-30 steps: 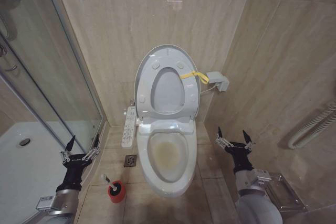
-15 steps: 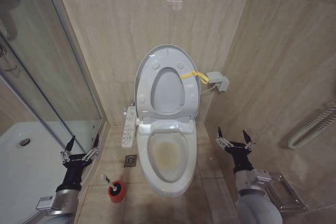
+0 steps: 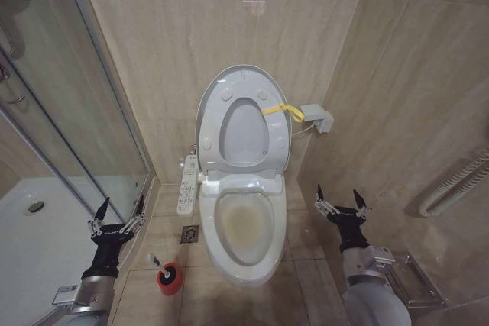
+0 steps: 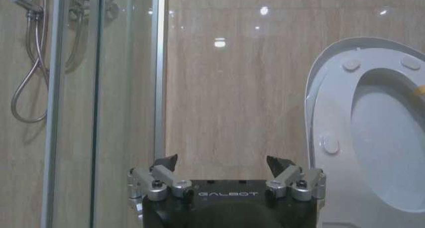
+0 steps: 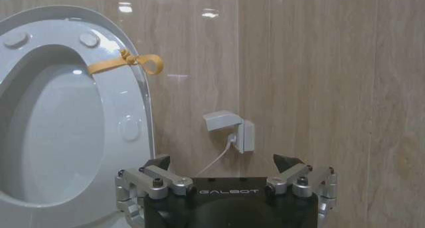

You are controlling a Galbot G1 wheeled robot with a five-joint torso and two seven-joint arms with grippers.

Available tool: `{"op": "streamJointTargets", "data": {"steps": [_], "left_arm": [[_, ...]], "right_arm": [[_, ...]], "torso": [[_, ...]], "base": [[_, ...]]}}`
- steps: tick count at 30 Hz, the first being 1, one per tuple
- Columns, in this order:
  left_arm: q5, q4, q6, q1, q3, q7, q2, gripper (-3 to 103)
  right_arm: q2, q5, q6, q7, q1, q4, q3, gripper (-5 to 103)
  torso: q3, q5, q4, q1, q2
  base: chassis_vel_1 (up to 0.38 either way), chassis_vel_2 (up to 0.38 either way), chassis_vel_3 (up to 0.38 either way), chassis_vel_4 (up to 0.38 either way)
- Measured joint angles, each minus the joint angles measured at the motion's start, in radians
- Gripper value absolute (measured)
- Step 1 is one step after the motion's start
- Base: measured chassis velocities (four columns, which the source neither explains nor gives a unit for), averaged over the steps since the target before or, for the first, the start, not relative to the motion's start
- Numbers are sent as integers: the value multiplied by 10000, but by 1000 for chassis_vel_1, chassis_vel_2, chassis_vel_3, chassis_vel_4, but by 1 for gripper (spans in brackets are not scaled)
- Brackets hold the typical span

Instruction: Open the toilet lid, clean the toilet bowl with a toilet brush, close the toilet lid, and flush.

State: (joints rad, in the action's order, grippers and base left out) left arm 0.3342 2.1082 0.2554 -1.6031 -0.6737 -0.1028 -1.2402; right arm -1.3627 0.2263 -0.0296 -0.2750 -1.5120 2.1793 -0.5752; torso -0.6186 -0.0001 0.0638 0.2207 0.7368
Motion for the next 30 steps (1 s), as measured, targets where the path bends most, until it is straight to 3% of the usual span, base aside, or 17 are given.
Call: {"op": "streamJointTargets", "data": {"steps": [4, 5, 7, 9, 19, 30], "left_arm": [[0, 1, 0, 0, 1, -1, 0, 92], [0, 1, 0, 0, 1, -1, 0, 92], [0, 1, 0, -1, 0, -2, 0, 92], [0, 0, -1, -1, 2, 0, 0, 92], [-1, 1, -1, -1, 1, -1, 0, 92], [-1, 2, 0, -1, 1, -2, 0, 92]], "right_arm": [[230, 481, 1428, 1323, -888, -1227, -560, 100], [230, 481, 1428, 1323, -888, -1227, -560, 100], [360, 770, 2254, 2096, -1432, -1961, -891, 100], [359, 1212, 2603, 2456, -1585, -1883, -896, 100], [180, 1685, 2699, 2774, -1154, -872, -495, 100], [445, 2416, 3241, 3196, 326, -1908, -512, 100]], "torso": [[0, 0, 2, 0, 0], [0, 0, 2, 0, 0], [0, 2, 6, 0, 0], [0, 6, 9, -1, 0], [1, 0, -1, -2, 0], [-1, 0, 1, 1, 0]], "base": [[0, 0, 0, 0], [0, 0, 0, 0], [0, 0, 0, 0], [0, 0, 0, 0], [0, 0, 0, 0], [0, 0, 0, 0]]}}
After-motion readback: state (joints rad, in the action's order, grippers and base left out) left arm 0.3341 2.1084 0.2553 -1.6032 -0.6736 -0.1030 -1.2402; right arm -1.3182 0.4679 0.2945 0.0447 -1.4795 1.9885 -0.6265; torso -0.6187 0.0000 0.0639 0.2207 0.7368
